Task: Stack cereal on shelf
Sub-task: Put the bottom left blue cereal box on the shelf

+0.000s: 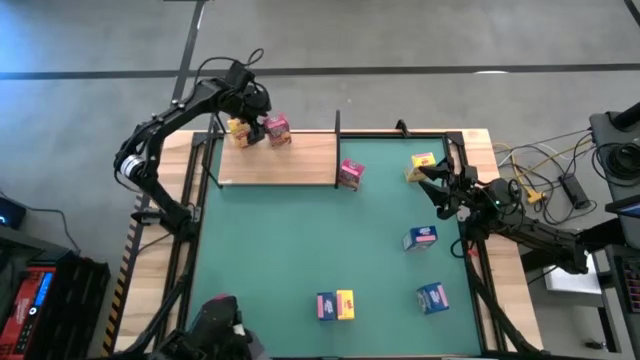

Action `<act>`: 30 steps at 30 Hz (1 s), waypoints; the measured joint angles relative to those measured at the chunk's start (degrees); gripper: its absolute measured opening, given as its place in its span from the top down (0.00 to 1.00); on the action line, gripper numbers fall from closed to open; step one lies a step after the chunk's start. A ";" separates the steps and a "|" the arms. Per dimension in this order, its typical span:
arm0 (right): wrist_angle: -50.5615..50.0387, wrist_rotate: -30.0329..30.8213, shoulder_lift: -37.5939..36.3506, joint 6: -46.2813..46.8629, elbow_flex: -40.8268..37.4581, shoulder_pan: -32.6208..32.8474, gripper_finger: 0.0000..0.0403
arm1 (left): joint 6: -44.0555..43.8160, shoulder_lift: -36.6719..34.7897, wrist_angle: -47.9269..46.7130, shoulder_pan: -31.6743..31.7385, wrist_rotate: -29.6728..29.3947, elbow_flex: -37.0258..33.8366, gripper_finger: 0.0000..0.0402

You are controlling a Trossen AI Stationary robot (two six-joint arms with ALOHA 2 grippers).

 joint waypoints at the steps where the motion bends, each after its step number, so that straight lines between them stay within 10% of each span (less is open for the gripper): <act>1: 0.00 0.00 0.01 0.00 0.00 0.00 0.42 | -0.11 -0.66 -0.02 0.02 -0.04 0.00 0.31; 17: -0.02 -0.02 0.02 0.00 0.00 0.00 0.42 | -22.95 -5.16 0.15 -7.33 6.28 -0.94 0.31; 30: 0.00 -0.02 0.02 0.00 0.00 -0.02 0.42 | -41.84 -11.42 14.51 -36.88 -16.62 -16.67 0.31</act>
